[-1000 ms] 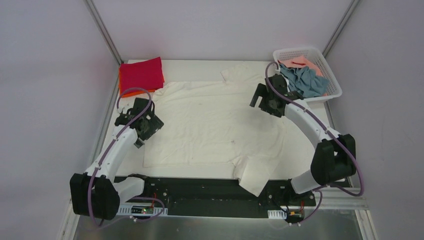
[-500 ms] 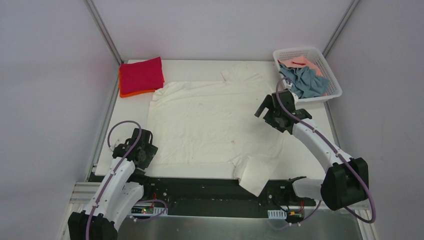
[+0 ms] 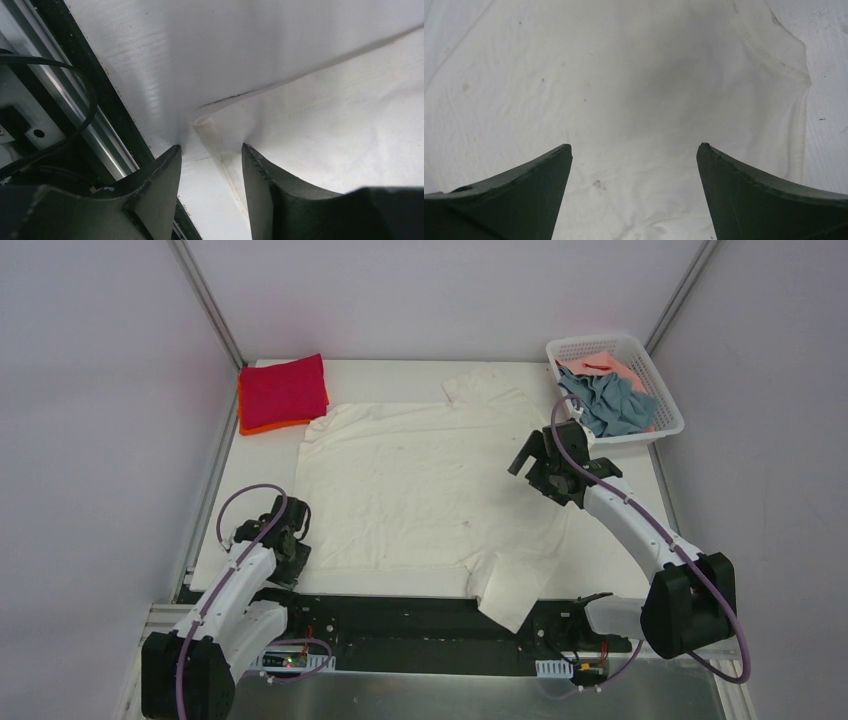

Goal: Fold and stack the t-shirts
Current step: Grab the side of the flattened tshirt closest away from the robot with both arms

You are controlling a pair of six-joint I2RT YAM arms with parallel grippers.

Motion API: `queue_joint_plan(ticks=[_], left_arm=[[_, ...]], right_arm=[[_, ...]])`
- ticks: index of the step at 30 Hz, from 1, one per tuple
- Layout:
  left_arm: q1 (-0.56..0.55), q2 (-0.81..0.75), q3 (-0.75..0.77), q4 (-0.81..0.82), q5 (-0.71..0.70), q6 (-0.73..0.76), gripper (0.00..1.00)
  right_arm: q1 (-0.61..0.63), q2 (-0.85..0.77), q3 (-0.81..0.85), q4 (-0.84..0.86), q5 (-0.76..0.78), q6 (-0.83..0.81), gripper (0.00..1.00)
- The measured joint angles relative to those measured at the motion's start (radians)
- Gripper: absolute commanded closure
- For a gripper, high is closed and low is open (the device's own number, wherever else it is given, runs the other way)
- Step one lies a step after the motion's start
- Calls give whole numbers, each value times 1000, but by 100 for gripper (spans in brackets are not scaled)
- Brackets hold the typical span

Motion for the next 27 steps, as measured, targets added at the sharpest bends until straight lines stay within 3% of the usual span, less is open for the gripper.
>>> queue_joint_plan(ticks=[5,9,12,20,27], left_arm=[[0,48,3,10,-13,-5,60],[0,103,21,46,-16,-4,77],[0,152,39,80,-21,-2,99],[0,209,66,137,-35,32,100],[0,147,37,157,-39,47,100]], right_arm=[[0,0,0,0,-4,0,0],[1,0,0,-2,-4,0,1],[5,-3,-1,-9,-1,0,1],[90,-57,-5,-135,35,4,2],[334,-195,-58,-353,32,26,9]])
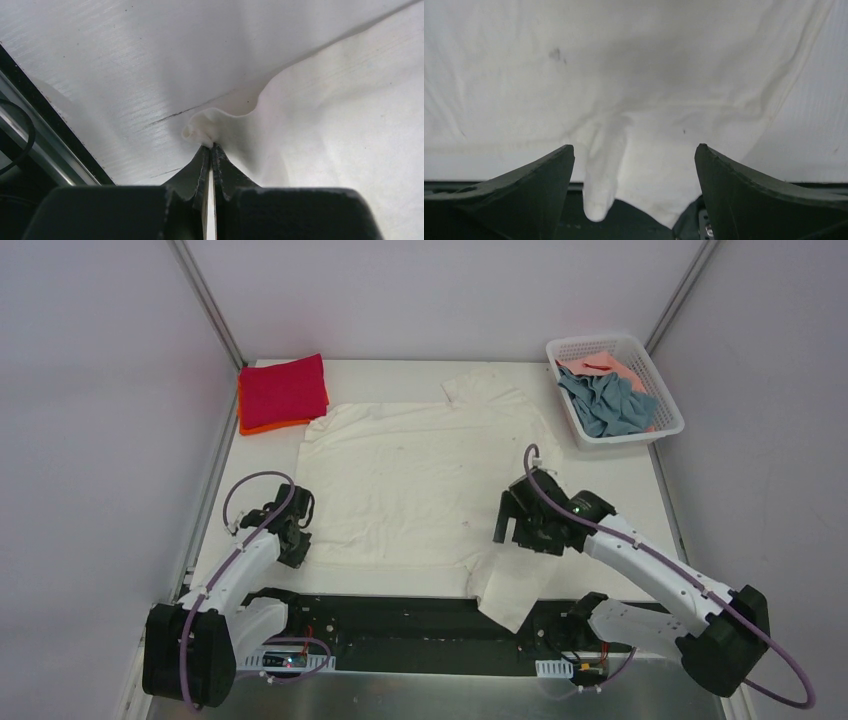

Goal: Fold and stack the t-shirts
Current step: Grab the side of the flattened tshirt closest away from the robot with both arms

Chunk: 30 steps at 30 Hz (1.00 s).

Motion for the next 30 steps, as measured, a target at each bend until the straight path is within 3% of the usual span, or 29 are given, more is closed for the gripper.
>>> queue_joint_plan(ticks=[4,11,25,30], left_arm=[[0,-21,-8,6,0,7,100],[0,-21,-9,9,1,23,100],[0,-19,-9,13,2,31,100],[0,-19,-9,14,2,37,100]], right_arm=[[133,-57,-89,-129,-24,84,23],[309,-38,-189,-227,-103,227,36],[368,173,-280,-6,-252,331,47],[366,205,-266,1,-270,335,62]])
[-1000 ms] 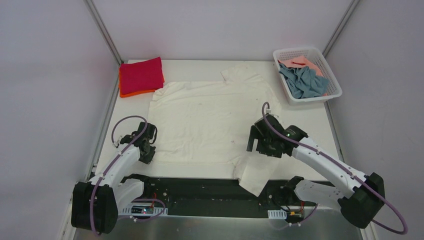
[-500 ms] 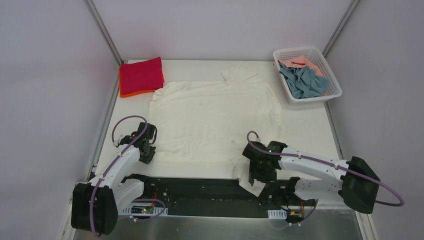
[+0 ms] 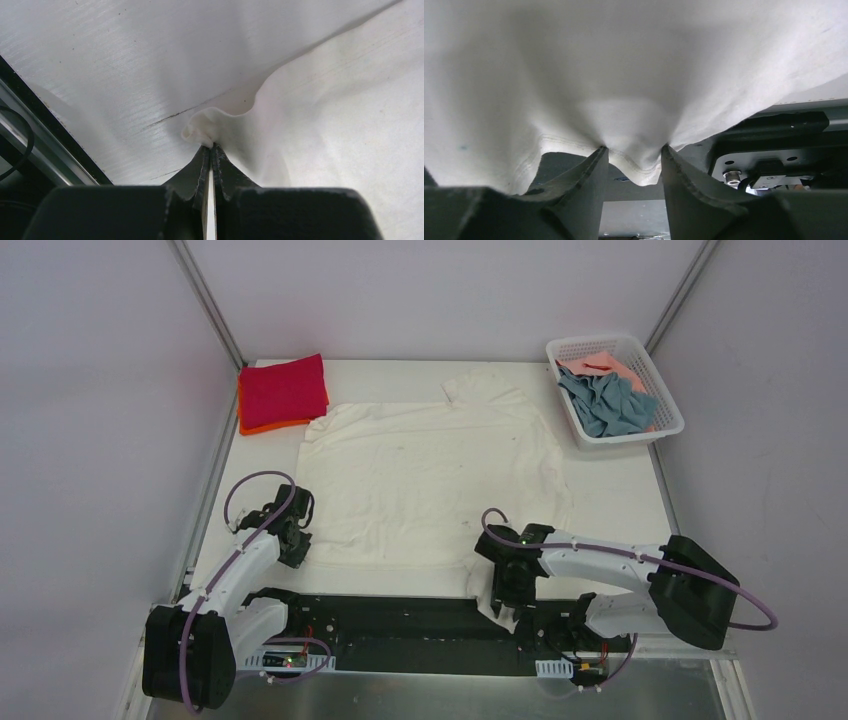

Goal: Fold and stack the t-shirts
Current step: Grab the side of the flattened tshirt closest away from the robot with both arms

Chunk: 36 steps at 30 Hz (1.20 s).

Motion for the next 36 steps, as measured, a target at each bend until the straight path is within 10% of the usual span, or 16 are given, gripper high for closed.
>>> queue_joint_plan(ticks=[7,36], left_arm=[[0,0,0,0,0,0,100],[0,-196,-13,-98,6,11,100]], right_arm=[[11,3,0,22,-16,24,100],[-11,-282,120,-386,-13,-43,100]])
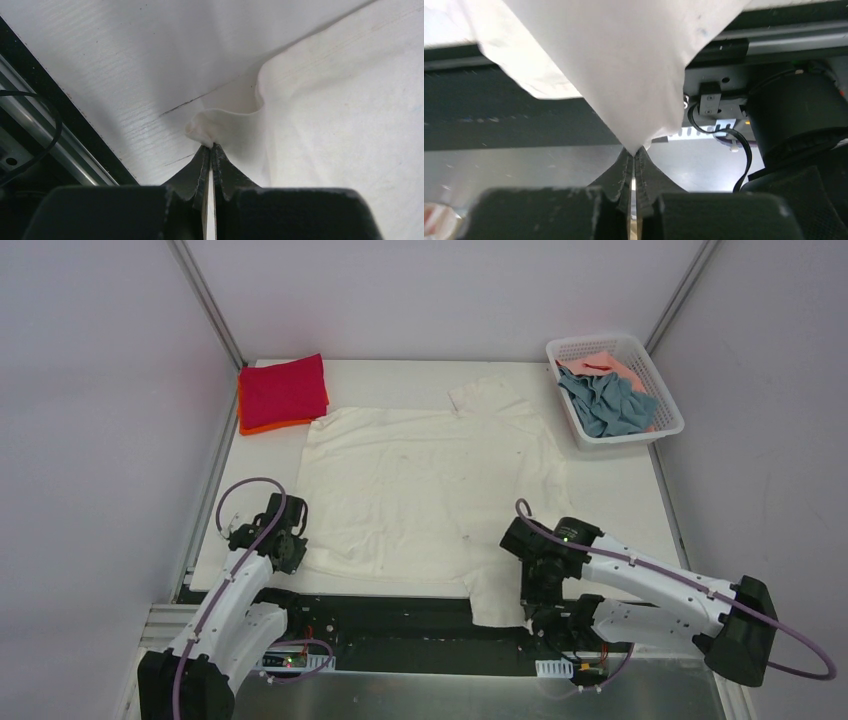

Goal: Fold and stack the t-shirts
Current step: Grab the side of the flattened tshirt closest away from the robot with both arms, then fold the flattened tshirt in 1/3 of the way

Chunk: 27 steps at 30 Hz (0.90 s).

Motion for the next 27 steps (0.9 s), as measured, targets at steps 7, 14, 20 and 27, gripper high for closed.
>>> queue_joint_plan(ticks=[7,14,20,27], left_arm=[[0,68,45,30,36,34,100],[0,165,137,77,53,68,100],[0,231,201,91,47,83,100],[0,308,272,92,19,86,100]], right_arm=[[-175,-34,87,46,119,-56,100],[-332,-16,177,132,193,-152,100],[-433,19,213,235,235,-190,100],[-506,76,258,330,275,-220,100]])
